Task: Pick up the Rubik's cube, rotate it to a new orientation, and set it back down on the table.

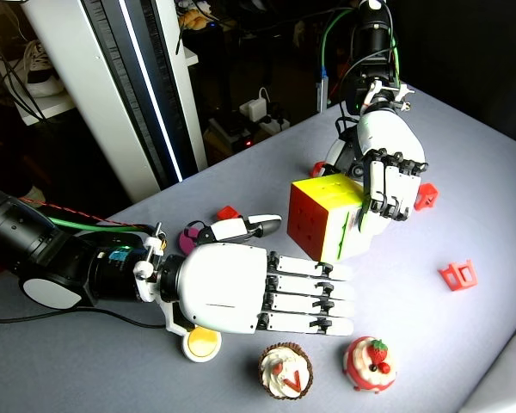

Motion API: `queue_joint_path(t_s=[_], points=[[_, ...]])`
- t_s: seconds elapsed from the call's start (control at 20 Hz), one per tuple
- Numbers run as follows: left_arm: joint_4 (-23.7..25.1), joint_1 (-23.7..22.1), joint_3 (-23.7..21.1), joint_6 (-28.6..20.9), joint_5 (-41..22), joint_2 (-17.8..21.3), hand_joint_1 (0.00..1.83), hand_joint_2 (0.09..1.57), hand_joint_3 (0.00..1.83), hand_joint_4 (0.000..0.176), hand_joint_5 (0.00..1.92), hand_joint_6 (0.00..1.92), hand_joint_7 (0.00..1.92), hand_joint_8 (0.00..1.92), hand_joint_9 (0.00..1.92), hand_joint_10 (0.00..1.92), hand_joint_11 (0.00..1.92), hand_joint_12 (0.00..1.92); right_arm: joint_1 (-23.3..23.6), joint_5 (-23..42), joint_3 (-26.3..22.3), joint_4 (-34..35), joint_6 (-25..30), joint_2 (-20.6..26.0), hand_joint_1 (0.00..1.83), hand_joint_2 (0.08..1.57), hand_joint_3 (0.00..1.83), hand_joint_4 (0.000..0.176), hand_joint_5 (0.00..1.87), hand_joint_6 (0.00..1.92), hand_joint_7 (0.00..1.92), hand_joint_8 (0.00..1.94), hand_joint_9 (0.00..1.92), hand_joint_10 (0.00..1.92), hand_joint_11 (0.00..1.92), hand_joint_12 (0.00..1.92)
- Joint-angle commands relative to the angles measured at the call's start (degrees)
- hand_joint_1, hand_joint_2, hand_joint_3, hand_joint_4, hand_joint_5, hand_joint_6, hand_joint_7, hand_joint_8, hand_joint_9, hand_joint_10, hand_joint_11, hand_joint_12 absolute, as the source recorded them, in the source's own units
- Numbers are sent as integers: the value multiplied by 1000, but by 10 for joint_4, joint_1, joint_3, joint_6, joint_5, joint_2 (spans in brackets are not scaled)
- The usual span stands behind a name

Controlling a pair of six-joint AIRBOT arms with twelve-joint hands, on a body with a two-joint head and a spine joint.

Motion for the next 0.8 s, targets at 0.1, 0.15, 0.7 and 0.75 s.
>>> queue_joint_path(t_s=[0.1,0.15,0.7,0.75], points=[[-9,-7,-1,-9,-86,3,1149,1237,45,0,732,1344,736,1525,685,1829,681,1921,10,66,3,8,4,1,0,1084,0,0,137,12,76,11,19,8,0,0],[-9,-7,-1,-9,-86,3,1149,1236,45,0,732,1344,736,1525,685,1829,681,1921,11,66,3,5,4,1,0,1087,0,0,140,12,82,12,31,13,9,4],[-10,-1,0,-10,-89,4,1233,1217,0,0,822,1021,829,1547,884,1831,857,1921,21,96,-3,15,4,5,0,1085,0,0,140,2,159,22,87,30,12,6],[-11,-1,0,-11,-91,5,1237,1203,0,0,839,1011,863,1477,820,1783,777,1921,21,100,-5,18,4,8,0,1098,5,0,112,0,142,12,89,29,54,27]])
